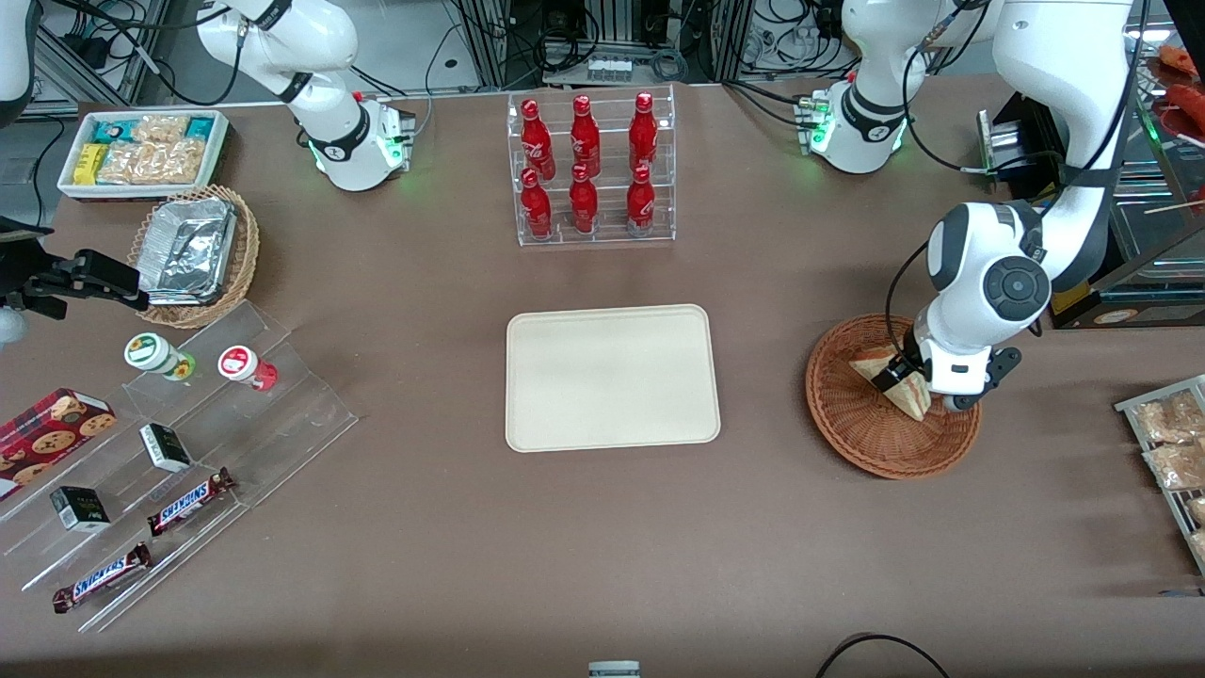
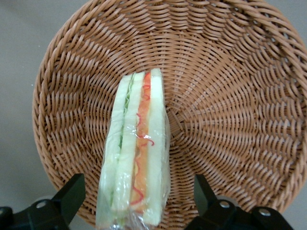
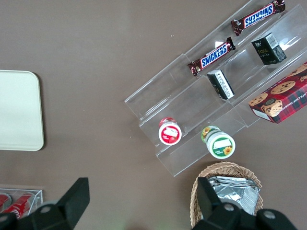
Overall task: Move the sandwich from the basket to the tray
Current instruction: 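Close the left gripper on the sandwich's crust edge and lift it, then carry the sandwich with the left gripper over the cream tray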
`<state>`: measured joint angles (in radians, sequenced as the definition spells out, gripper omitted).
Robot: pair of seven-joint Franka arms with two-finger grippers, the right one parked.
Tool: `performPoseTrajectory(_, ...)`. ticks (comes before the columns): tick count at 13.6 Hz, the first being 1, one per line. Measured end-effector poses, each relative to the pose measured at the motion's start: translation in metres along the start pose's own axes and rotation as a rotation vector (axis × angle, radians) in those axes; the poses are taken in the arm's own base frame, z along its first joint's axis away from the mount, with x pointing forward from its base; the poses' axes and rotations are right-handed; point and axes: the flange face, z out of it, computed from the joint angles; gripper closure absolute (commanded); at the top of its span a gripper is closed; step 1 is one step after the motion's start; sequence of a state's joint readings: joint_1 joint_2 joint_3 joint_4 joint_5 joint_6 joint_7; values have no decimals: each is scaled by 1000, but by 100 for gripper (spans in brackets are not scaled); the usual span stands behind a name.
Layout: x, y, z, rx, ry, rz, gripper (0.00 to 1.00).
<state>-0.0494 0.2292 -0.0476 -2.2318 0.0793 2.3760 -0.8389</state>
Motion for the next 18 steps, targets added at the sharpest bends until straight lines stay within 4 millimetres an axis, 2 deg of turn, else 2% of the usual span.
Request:
performPoseTrajectory(1, -1, -4, 6, -3, 1, -5, 5)
performPoseTrajectory(2, -2, -7, 10, -2, -2, -7, 16)
performPoseTrajectory(3, -3, -9, 13, 1, -5, -8, 41)
performPoseTrajectory(4, -3, -10, 14, 3, -7, -9, 76)
performPoseTrajectory(5, -3, -10, 14, 3, -7, -10, 100)
performPoseTrajectory(10, -2, -8, 11, 3, -7, -11, 100)
performPoseTrajectory(12, 2, -1, -2, 13, -13, -6, 100)
performPoseTrajectory(15, 4, 27, -44, 35, -23, 29, 100)
performPoseTrajectory(17, -9, 53, -66, 23, -6, 74, 100)
performPoseTrajectory(18, -20, 66, -71, 12, -4, 99, 100)
